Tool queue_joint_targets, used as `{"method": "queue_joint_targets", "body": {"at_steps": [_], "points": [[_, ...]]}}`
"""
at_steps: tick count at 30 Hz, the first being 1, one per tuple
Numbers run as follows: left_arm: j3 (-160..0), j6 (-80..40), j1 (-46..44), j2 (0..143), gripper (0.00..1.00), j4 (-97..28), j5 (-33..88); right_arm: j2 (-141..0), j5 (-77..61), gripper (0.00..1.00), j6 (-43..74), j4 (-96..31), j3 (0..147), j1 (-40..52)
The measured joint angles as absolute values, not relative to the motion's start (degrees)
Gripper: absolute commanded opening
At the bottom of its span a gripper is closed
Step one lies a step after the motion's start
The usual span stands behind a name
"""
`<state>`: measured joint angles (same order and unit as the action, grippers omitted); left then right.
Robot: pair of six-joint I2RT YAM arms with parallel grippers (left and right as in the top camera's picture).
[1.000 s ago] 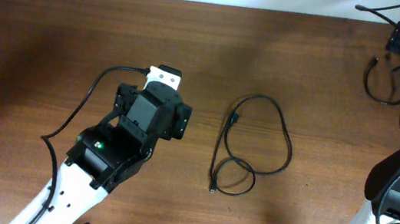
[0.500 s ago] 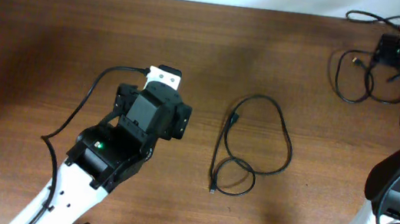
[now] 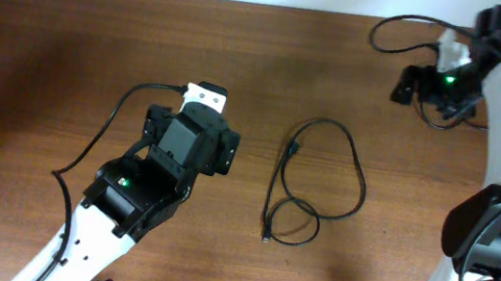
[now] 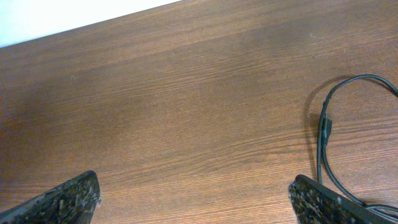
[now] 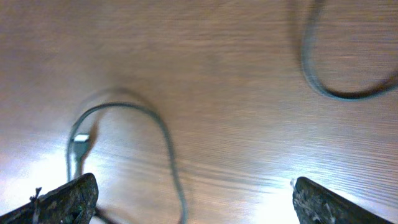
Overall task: Untangle cables
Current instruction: 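Move the right gripper back to center and grasp the remaining cable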
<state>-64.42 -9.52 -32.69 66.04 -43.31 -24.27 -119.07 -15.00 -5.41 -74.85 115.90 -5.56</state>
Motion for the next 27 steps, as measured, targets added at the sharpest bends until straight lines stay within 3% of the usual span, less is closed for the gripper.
{"method": "queue_joint_targets", "body": {"at_steps": [17,27], "points": [[-64.42,-9.50,-32.69,66.04,0.99,-43.31,-24.27,-119.04,-15.53,0.99,12.80,-70.39,115.90,12.75],[-64.42,-9.52,-32.69,66.04,0.99,-43.31,-24.27,-119.02,-8.29,0.99,40.64,-68.95,112.71,16.97]]}}
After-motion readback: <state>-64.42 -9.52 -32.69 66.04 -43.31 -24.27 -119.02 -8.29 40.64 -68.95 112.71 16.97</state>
